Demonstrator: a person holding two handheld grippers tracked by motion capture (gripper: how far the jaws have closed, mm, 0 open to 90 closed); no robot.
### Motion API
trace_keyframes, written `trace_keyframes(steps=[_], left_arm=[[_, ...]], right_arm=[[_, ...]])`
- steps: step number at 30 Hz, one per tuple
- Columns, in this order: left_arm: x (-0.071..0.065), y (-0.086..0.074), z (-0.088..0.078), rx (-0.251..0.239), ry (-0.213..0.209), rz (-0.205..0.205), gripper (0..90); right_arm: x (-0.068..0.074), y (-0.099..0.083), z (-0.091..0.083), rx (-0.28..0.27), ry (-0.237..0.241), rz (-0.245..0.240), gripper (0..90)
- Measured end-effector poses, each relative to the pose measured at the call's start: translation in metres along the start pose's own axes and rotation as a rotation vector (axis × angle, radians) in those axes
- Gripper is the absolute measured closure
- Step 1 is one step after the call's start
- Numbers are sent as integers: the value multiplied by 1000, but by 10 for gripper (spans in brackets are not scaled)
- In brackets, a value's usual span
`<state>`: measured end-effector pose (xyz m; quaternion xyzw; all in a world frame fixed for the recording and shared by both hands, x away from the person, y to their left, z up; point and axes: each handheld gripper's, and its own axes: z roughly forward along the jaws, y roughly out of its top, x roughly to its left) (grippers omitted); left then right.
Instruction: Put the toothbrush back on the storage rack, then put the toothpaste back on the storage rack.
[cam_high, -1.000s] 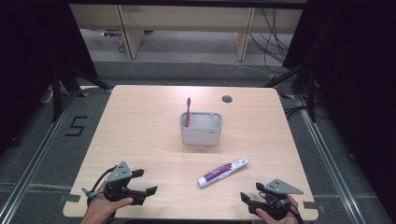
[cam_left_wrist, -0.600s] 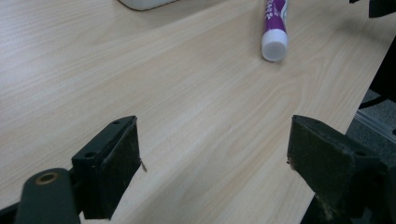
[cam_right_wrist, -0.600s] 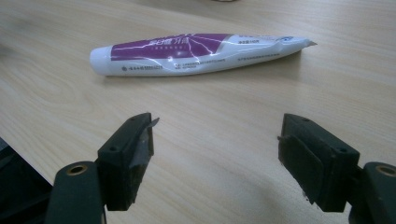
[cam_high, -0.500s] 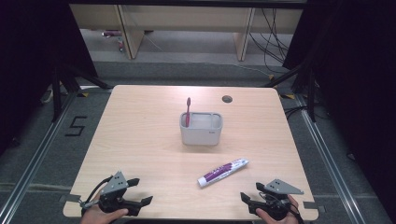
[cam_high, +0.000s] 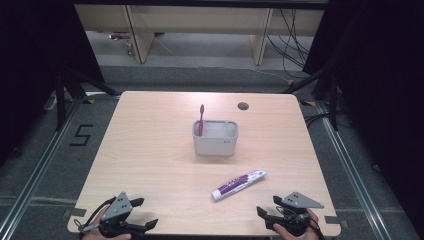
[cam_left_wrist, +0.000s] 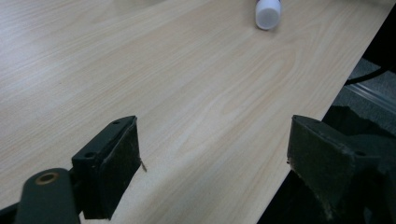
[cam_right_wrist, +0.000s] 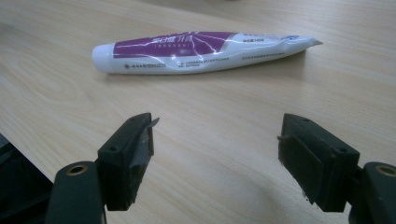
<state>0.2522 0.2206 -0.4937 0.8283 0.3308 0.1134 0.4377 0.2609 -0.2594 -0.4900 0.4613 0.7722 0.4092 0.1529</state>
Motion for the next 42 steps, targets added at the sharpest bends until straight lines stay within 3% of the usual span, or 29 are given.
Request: trace_keyframes(steps=[4,7,8,13,14,15,16,17,20,23,24,25,26,28,30,32,33,34,36,37,39,40,41,42], left_arm=[[-5,-3,-2,-9,-11,14,161],[-8,-5,-4,-10,5,19,161],[-8,-5,-4,7,3,27,161],[-11,-11,-4,54,19,66,161],[-13,-12,-3,43,4,45,161],[-14,-12,-4,52,13,38,161],[-13,-14,-6,67,27,67,161],[-15,-15,-5,54,20,42,161],[-16,-16,-8,48,20,61,162],[-20,-17,-9,44,17,47,162],[-19,-17,-11,64,20,70,162],[-20,-18,-10,61,34,69,162],[-21,-18,-12,71,16,70,162],[-24,-19,-12,72,27,82,162],[-25,-19,-13,93,38,119,164],[-27,-20,-13,101,41,116,164],[-27,-21,-13,103,42,119,164],[-27,-21,-12,108,41,135,164],[-29,-20,-11,99,29,128,165],[-29,-19,-12,117,36,133,166],[-29,-20,-11,104,34,127,166],[-29,-20,-11,106,36,114,166],[-28,-20,-11,109,40,137,165],[-27,-20,-12,111,43,139,166]], right_arm=[[-1,0,2,2,11,13,271],[-1,-1,2,9,4,19,271],[-3,-1,3,1,-1,-5,271],[-1,-1,3,-4,6,-8,272],[0,-1,3,2,4,-14,272],[3,-2,4,12,24,18,273],[2,-1,5,6,15,-12,274],[3,-1,6,1,19,-25,274],[4,0,5,5,18,-27,274],[4,0,5,11,19,-26,274],[4,0,5,10,19,-27,274],[4,0,5,11,18,-24,274],[4,-1,5,9,20,-23,274],[5,-1,5,14,17,-22,275],[7,-1,5,18,31,5,276],[6,0,5,12,26,-15,276],[7,0,5,15,31,3,277],[5,1,6,-1,22,-23,280],[7,2,5,8,33,8,287],[5,3,5,-6,22,-26,288],[9,6,7,-9,44,-4,289],[9,8,9,-18,45,-39,290],[13,11,8,-1,51,4,294],[13,14,11,-33,66,-1,300]])
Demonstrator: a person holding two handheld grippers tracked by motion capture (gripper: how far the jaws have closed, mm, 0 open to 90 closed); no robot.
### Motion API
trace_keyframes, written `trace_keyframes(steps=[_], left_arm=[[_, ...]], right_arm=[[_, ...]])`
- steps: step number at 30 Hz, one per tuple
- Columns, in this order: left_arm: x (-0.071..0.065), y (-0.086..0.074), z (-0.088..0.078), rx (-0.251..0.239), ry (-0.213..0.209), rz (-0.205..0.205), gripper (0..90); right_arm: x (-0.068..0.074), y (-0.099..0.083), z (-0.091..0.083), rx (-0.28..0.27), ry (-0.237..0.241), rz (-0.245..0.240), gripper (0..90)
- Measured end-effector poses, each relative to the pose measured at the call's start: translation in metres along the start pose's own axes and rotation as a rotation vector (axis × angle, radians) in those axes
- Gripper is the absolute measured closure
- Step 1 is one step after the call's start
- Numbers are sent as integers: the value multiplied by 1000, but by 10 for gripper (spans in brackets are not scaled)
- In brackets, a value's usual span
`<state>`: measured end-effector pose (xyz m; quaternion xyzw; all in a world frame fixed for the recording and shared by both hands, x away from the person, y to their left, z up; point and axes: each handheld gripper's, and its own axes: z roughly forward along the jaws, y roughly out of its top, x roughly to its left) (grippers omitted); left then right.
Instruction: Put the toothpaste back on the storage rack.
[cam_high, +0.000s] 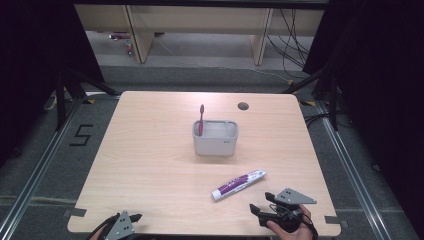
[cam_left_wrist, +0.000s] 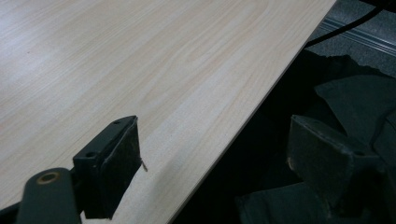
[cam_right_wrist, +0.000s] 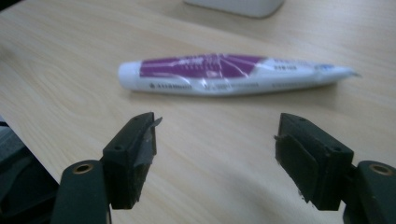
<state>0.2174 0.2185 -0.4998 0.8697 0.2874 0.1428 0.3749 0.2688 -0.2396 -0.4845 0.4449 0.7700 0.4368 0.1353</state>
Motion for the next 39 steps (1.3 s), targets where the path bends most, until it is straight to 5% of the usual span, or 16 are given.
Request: trace_keyframes(steps=[6,12,13,32,39], left_arm=[[-1,0,0,-23,-8,-34,166],[3,-1,-1,-2,5,-7,166],[2,-1,-1,-8,8,-16,166],[3,-2,-3,-9,7,-15,166],[3,-2,-3,-12,9,-15,166]], right_arm=[[6,20,10,1,5,-67,328],[12,32,25,8,20,-101,340],[14,34,27,9,24,-73,340],[27,52,55,42,44,-137,348],[30,53,59,60,53,-111,350]])
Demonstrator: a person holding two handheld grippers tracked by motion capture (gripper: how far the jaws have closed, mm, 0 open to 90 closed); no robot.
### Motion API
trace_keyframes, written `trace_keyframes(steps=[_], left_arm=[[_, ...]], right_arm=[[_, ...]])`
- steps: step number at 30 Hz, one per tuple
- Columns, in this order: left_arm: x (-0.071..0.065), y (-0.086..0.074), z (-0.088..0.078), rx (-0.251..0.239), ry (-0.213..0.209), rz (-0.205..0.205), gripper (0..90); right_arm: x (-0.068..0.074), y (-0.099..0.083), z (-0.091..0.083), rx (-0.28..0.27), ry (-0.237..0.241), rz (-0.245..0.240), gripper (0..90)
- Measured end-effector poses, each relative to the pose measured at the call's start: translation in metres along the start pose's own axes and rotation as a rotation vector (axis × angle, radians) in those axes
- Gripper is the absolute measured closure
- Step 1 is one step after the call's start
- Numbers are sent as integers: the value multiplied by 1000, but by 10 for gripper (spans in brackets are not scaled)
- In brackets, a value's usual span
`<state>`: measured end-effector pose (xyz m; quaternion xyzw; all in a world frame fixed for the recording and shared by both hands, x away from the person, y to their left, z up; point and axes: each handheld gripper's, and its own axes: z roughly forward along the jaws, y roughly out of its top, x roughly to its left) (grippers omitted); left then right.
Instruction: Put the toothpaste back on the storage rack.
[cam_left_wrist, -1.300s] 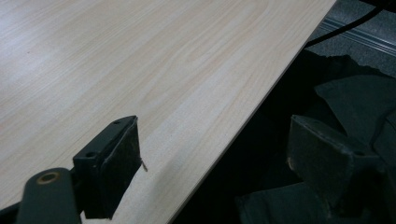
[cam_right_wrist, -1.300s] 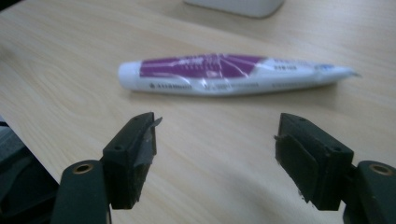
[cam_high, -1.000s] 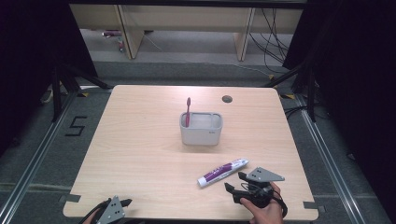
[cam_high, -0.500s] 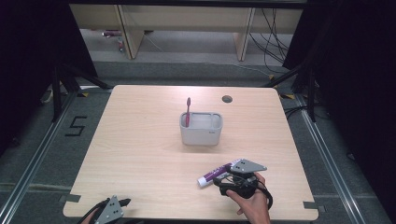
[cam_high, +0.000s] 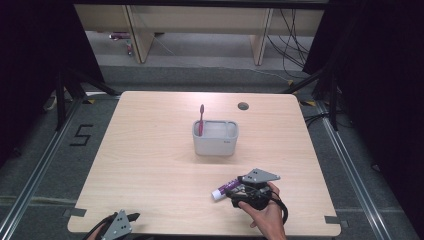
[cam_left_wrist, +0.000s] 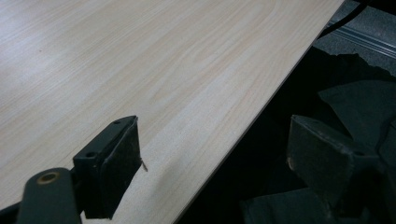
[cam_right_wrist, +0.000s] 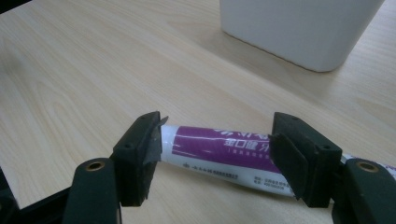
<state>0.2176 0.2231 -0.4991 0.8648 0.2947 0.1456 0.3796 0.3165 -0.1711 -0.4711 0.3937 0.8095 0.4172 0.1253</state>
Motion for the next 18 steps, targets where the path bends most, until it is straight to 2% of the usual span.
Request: trace_keyframes(steps=[2,5,7,8,12,13,14,15,16,17,18], left_arm=[[0,0,0,1,-1,-1,166],[0,0,1,0,2,2,166],[0,0,0,0,0,1,166],[0,0,0,-1,-1,0,166],[0,0,0,-2,-1,-1,166],[0,0,0,-7,-10,-8,166],[-1,0,0,-10,5,-9,166],[-1,0,0,-11,14,-5,166],[0,0,0,-9,5,-6,166],[-1,0,1,-26,-8,-22,166],[1,0,0,-9,4,-4,166]], right_arm=[[-2,1,2,-6,5,-29,364],[0,3,5,4,4,-34,411],[2,4,7,4,9,-53,472],[5,5,7,5,5,-24,493],[6,10,12,-11,10,-97,674],[7,10,12,-5,18,-80,703],[7,11,14,-10,18,-103,743],[8,11,16,-12,26,-100,770],[8,12,18,0,34,-107,793],[9,13,19,7,36,-111,813],[10,14,21,8,35,-111,834]])
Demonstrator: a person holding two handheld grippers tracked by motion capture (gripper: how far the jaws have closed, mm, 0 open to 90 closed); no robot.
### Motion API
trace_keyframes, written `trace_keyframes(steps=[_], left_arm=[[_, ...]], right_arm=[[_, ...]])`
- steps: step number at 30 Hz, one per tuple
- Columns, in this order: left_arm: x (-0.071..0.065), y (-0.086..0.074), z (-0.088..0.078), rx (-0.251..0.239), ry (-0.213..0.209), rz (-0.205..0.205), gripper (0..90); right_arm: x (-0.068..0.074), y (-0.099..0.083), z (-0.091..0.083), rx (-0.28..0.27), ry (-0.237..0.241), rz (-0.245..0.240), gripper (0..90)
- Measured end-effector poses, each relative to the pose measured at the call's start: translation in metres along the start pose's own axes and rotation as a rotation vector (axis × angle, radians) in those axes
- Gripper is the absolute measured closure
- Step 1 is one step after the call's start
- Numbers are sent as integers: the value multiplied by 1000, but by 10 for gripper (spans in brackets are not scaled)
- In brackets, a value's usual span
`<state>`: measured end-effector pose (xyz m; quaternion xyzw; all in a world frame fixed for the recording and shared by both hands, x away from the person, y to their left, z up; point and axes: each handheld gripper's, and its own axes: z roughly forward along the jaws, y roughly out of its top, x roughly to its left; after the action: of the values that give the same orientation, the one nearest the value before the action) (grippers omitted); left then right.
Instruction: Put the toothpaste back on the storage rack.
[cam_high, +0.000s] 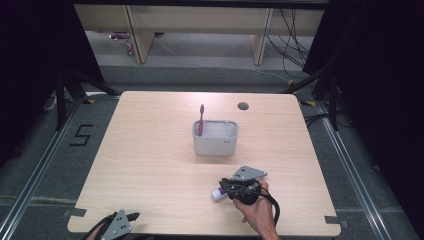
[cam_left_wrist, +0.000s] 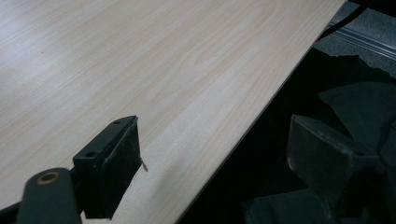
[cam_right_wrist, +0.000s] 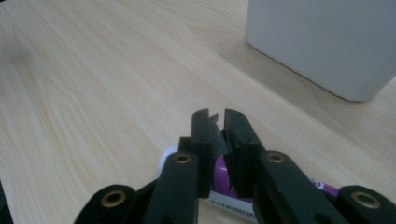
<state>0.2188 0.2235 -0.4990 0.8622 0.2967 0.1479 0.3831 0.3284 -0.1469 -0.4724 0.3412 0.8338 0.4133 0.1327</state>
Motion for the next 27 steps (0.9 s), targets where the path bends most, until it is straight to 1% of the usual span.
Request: trace_keyframes(steps=[1,2,3,4,5,6,7,8,9,10,11,12,13,14,15,16,17,19,20,21,22,23,24,27], left_arm=[[-1,0,0,-4,-3,-4,166],[-1,0,-1,2,-12,-6,166],[-2,0,-1,-4,-12,-8,166],[-1,0,-1,-7,-13,-5,166],[0,0,-1,-5,-16,-4,166],[-1,0,0,-12,-18,-9,166],[-1,0,0,-5,-1,-2,166],[-2,-1,0,-4,3,-6,166],[-1,0,-1,-2,-17,-5,166],[-1,0,-1,-6,-11,-8,166],[-1,0,-1,-5,-5,-18,166],[-1,0,-1,-4,-7,-18,166],[-1,0,-2,-4,-12,-7,166],[-1,0,-2,-4,-9,-6,166],[-1,0,-2,-6,-12,-8,166],[-1,0,-1,-8,-12,-8,166],[-1,0,-1,-7,-10,-9,166],[-1,0,-2,-1,-5,1,166],[-1,0,-2,0,-4,3,166],[-1,0,-1,-9,-6,-5,166],[-1,0,-1,-8,-8,-8,166],[-1,0,-2,-2,-9,-3,166],[-1,0,-2,3,-9,4,166],[-1,0,-2,0,-8,3,166]], right_arm=[[0,1,2,10,-1,-7,849],[2,2,3,22,-4,6,863],[2,2,6,14,4,-11,868],[2,3,7,20,-7,-21,874],[3,4,9,32,-2,-29,883],[5,5,11,43,1,-15,889],[5,6,14,47,14,-31,892],[6,6,17,51,16,-27,892],[6,7,18,58,5,-34,895],[7,7,22,57,10,-39,897],[8,8,23,81,18,-27,898],[7,8,26,81,25,-39,898],[8,8,27,85,9,-33,898],[8,8,29,93,14,-37,898],[9,7,32,83,11,-29,898],[8,7,33,106,17,-47,899],[10,7,35,97,8,-38,898],[9,7,35,117,17,-46,898],[11,7,36,116,20,-25,898],[11,8,36,133,26,-35,899],[10,7,37,136,32,-50,898],[10,6,39,125,31,-43,898],[10,6,38,142,34,-48,898],[10,5,37,150,41,-40,898]])
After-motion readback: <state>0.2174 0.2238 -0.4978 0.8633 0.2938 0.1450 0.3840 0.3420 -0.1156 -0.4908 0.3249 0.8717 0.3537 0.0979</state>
